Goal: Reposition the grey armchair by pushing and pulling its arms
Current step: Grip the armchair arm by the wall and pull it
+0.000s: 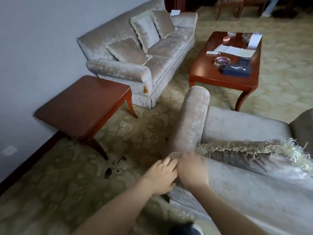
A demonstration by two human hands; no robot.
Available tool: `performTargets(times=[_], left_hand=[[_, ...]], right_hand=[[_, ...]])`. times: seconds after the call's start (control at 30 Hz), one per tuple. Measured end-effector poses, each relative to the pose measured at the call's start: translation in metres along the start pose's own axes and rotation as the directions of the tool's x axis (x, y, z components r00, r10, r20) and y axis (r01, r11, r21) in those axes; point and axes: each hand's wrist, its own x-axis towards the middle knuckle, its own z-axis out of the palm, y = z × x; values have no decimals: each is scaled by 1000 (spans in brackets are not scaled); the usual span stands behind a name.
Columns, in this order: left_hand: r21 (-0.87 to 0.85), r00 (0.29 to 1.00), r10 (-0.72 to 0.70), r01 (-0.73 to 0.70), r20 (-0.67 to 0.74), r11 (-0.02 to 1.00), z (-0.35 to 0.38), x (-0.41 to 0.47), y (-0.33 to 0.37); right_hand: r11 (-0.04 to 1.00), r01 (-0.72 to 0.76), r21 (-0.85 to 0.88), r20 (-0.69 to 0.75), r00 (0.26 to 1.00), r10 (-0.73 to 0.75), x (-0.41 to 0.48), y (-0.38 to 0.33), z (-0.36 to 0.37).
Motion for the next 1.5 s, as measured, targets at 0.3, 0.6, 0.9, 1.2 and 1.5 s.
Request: performTargets(times=[0.3,0.6,0.9,1.2,1.5], left_hand=[[61,833,549,-545,-75,836,4,40,-74],[-308,665,746,-702,39,642,-9,106,-98],[-349,440,885,-813,155,466,-15,156,-74],[-169,77,896,-972,436,165,-67,189,-36],[216,-410,830,-832,378,-510,-42,132,58]], right_hand=[[997,-41,68,-248,967,57,6,-4,7],[986,-165,25,-224,960,166,8,-11,1],[392,-844,365,-403,237,884,7,-61,29],[-330,-577,747,15,-482,876,66,-115,42],[-415,-405,815,101,-606,789,64,-112,44]])
